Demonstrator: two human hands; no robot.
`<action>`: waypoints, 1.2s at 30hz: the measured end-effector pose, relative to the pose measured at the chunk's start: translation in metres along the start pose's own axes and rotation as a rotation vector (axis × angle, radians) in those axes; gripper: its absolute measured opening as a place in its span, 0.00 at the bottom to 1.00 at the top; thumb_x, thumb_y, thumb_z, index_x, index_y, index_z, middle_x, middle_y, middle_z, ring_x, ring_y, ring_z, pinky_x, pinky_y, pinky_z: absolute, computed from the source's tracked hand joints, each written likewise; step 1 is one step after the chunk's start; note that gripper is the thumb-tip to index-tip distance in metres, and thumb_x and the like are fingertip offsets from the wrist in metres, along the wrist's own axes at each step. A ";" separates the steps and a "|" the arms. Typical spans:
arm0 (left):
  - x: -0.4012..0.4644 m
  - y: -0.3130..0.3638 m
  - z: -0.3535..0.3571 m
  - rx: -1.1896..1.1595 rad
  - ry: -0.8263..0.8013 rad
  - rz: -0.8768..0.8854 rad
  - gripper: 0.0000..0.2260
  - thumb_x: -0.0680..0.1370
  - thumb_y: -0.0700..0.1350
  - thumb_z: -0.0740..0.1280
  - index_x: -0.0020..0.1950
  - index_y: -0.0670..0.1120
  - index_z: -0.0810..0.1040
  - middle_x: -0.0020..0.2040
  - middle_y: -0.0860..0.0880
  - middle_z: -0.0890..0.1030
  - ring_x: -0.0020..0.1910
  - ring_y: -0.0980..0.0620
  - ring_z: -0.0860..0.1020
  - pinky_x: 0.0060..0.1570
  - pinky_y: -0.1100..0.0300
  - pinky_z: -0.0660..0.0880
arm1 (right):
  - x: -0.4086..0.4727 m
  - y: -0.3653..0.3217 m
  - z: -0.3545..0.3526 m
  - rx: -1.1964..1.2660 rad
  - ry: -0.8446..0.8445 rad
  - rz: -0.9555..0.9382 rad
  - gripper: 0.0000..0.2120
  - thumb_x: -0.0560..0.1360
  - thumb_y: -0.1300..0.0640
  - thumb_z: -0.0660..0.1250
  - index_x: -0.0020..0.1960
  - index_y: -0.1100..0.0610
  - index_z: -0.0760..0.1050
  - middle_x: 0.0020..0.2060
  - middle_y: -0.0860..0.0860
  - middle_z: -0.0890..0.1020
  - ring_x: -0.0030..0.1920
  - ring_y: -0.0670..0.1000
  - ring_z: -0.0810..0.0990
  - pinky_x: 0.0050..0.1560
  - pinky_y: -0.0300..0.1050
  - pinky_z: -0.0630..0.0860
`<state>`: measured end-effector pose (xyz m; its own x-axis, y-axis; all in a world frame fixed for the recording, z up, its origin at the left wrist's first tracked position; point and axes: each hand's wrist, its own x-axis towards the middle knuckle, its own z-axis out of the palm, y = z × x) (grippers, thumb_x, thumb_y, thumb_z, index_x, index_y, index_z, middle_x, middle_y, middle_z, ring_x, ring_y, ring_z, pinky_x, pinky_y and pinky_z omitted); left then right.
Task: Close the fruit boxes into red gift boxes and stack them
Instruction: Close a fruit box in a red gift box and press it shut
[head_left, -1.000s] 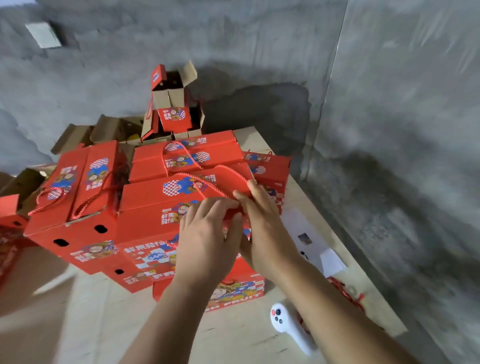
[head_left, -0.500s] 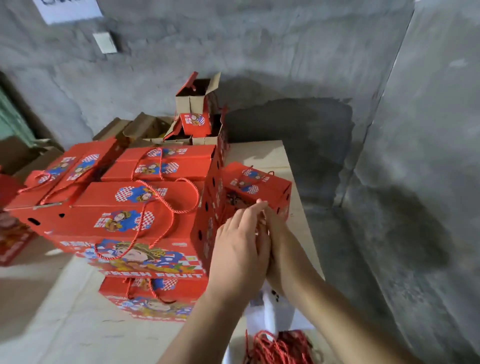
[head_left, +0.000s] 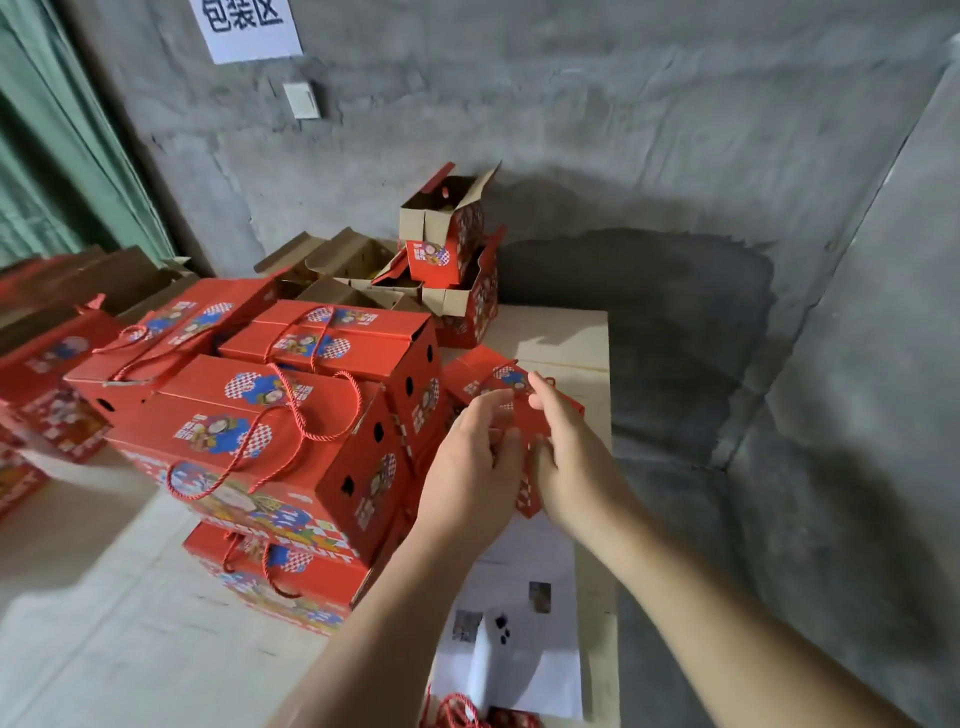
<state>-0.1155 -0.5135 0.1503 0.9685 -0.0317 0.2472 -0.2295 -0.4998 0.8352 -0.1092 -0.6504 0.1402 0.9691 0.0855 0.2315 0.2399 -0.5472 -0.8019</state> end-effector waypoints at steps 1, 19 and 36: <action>0.003 0.000 0.006 -0.019 0.006 -0.011 0.20 0.81 0.49 0.61 0.72 0.59 0.72 0.61 0.58 0.81 0.58 0.59 0.81 0.57 0.48 0.81 | 0.005 0.002 -0.005 -0.003 0.000 0.006 0.30 0.85 0.59 0.58 0.83 0.41 0.53 0.79 0.44 0.65 0.77 0.46 0.67 0.70 0.39 0.66; 0.127 0.041 0.230 -0.309 0.367 -0.367 0.13 0.82 0.38 0.66 0.61 0.54 0.81 0.55 0.57 0.85 0.55 0.58 0.83 0.57 0.51 0.82 | 0.141 0.185 -0.143 0.104 -0.315 0.023 0.26 0.83 0.58 0.63 0.78 0.43 0.64 0.67 0.42 0.75 0.65 0.45 0.76 0.53 0.30 0.71; 0.401 -0.008 0.207 -0.347 0.565 -0.336 0.11 0.82 0.39 0.66 0.55 0.54 0.84 0.48 0.61 0.86 0.49 0.64 0.83 0.45 0.71 0.77 | 0.422 0.185 -0.093 0.226 -0.425 -0.033 0.22 0.85 0.50 0.58 0.79 0.42 0.61 0.67 0.43 0.74 0.59 0.38 0.74 0.46 0.26 0.68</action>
<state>0.2944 -0.7009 0.1410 0.8157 0.5718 0.0878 -0.0377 -0.0989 0.9944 0.3388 -0.7933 0.1412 0.8874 0.4582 0.0510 0.2320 -0.3481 -0.9083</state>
